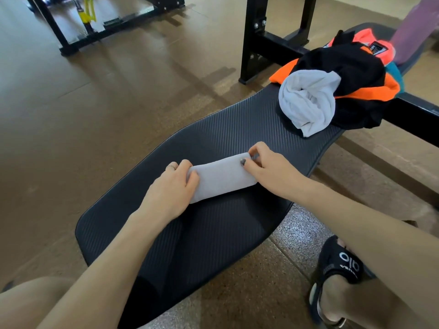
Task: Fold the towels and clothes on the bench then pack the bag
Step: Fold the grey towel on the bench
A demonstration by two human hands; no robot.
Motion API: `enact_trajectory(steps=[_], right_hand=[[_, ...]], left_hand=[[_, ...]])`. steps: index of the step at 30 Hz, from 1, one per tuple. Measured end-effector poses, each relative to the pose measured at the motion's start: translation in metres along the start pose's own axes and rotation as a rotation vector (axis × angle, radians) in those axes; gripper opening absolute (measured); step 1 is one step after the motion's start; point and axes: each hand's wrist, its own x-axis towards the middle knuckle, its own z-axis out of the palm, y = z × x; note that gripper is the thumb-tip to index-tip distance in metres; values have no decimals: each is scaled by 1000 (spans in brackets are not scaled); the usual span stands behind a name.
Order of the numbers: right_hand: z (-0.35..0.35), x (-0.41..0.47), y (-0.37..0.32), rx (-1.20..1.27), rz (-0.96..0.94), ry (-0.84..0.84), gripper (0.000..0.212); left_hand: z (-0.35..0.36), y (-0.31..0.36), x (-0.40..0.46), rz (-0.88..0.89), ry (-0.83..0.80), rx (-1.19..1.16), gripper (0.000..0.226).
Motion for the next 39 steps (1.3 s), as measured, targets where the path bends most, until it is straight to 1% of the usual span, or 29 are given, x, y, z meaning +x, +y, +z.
enact_trajectory(steps=[2, 4, 6, 8, 11, 12, 14, 16, 18, 19, 21, 23, 24, 25, 26, 27, 29, 30, 32, 33, 34, 35, 37, 38, 39], right_hand=[[4, 1, -2, -43, -24, 39, 23], [8, 4, -4, -111, -41, 68, 23], [9, 6, -5, -170, -51, 94, 22], [12, 7, -6, -226, -66, 127, 21], [17, 5, -8, -298, -85, 154, 21], [18, 3, -9, -305, -79, 155, 23], [21, -5, -10, -284, -25, 164, 29], [24, -19, -12, -216, 74, 187, 37], [28, -36, -13, -86, 146, 238, 43], [28, -48, -15, 17, 180, 268, 47], [27, -68, -16, 293, 300, 294, 63], [18, -84, -19, 639, 459, 248, 81], [12, -93, -20, 816, 506, 218, 83], [1, -103, -20, 956, 518, 185, 80], [-13, -113, -20, 1037, 493, 157, 73], [-30, -128, -21, 1058, 441, 144, 64], [-67, -158, -21, 997, 339, 190, 46], [-85, -176, -22, 926, 301, 247, 45], [-120, -218, -20, 737, 248, 428, 56], [-135, -242, -15, 631, 242, 505, 57], [-148, -266, -7, 527, 245, 571, 53], [-158, -293, 2, 444, 242, 627, 48], [-167, -348, 20, 321, 207, 713, 50], [-164, -371, 32, 255, 206, 734, 53], [-155, -392, 46, 178, 221, 734, 54]], left_hand=[[0, 2, 1, 34, 25, 80, 21], [-2, 4, 5, 69, 43, 60, 28], [-2, 6, 10, 78, 18, 29, 28], [-1, 8, 12, 62, -53, 19, 24], [-3, 13, 7, -59, -191, -74, 20], [-4, 15, 5, -73, -229, -75, 21], [-4, 22, -3, -86, -313, -80, 28], [0, 33, -15, -48, -353, -110, 34], [6, 45, -29, 14, -316, -107, 32], [8, 51, -36, 35, -286, -125, 30], [9, 61, -48, 24, -269, -254, 25], [9, 73, -59, -16, -308, -437, 19], [8, 81, -64, -34, -321, -524, 15], [5, 92, -69, -39, -326, -610, 13], [1, 106, -74, -31, -335, -703, 12], [-4, 123, -79, -17, -353, -797, 13], [-12, 163, -92, 51, -403, -945, 21], [-15, 184, -99, 109, -435, -992, 25], [-16, 229, -118, 255, -520, -1043, 31], [-13, 251, -128, 319, -573, -1054, 32], [-8, 273, -137, 373, -628, -1051, 33], [-3, 293, -148, 427, -673, -1019, 34], [16, 328, -167, 528, -742, -872, 32], [30, 341, -173, 609, -752, -721, 27], [46, 352, -178, 713, -750, -501, 22]])
